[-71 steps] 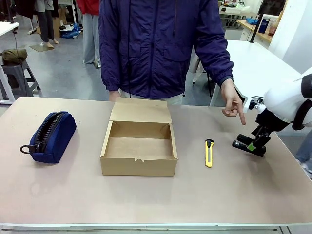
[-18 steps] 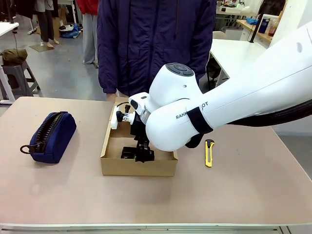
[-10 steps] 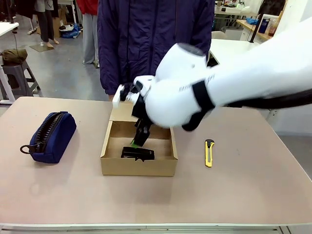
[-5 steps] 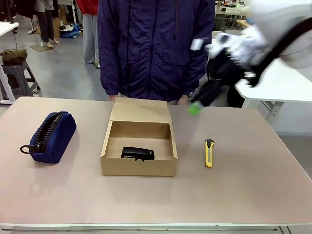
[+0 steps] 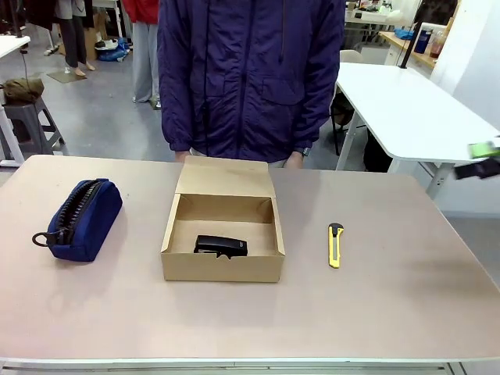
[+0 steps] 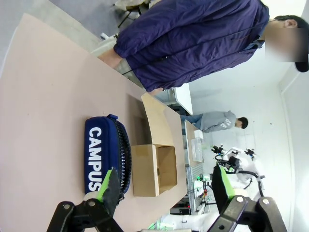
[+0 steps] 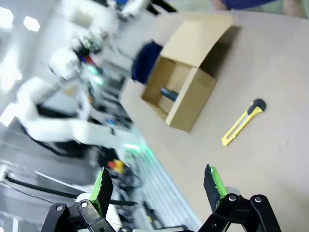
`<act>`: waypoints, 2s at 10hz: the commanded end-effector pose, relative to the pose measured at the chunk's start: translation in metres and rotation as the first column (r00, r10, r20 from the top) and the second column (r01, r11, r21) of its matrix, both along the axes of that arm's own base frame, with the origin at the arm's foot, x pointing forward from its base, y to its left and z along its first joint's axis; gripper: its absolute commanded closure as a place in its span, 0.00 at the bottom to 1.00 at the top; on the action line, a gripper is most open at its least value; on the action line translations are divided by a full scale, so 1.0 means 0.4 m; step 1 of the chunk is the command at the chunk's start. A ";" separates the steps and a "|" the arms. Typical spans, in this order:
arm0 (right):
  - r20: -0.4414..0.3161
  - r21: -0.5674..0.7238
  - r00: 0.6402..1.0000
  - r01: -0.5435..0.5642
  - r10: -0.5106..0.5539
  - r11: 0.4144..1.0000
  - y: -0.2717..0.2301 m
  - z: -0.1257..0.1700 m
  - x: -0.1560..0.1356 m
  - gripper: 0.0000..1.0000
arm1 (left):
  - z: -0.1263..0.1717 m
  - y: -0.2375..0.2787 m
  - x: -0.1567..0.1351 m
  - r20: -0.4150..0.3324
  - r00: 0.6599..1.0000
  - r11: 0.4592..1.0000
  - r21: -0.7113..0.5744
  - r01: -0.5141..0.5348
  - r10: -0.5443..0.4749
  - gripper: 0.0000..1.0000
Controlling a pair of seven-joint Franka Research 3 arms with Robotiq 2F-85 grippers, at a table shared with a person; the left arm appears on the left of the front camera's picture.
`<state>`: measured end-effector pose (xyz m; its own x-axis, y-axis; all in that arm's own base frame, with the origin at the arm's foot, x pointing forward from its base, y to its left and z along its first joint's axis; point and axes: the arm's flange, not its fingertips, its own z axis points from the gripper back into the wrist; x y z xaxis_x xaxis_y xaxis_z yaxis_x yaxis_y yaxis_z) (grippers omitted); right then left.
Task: Pack the item into the box.
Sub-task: Pick up the item indicated by the person and place it inside the Mailer Box, then close the Mailer Box.
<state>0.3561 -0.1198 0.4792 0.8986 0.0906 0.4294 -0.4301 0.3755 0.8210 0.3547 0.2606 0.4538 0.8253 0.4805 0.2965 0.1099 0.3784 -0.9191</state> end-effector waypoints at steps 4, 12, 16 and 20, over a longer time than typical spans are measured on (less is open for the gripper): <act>-0.212 0.450 0.959 0.265 -0.186 0.853 -0.363 -0.132 0.047 0.00 | 0.002 -0.003 0.003 0.035 0.999 1.000 -0.010 0.003 -0.003 0.00; -0.224 0.433 0.954 0.281 -0.199 0.857 -0.372 -0.174 0.012 0.00 | 0.002 -0.003 0.003 0.035 0.999 1.000 -0.010 0.003 -0.003 0.00; -0.224 0.433 0.954 0.281 -0.199 0.857 -0.372 -0.174 0.012 0.00 | 0.002 -0.003 0.003 0.035 0.999 1.000 -0.010 0.003 -0.003 0.00; -0.224 0.433 0.954 0.281 -0.199 0.857 -0.372 -0.174 0.012 0.00 | 0.002 -0.003 0.003 0.035 0.999 1.000 -0.010 0.003 -0.003 0.00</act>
<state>0.3658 -0.2728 0.4067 0.9273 -0.3056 0.2161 -0.2207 0.0199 0.9751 0.3547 0.2606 0.4536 0.8256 0.4804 0.2960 0.1097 0.3778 -0.9194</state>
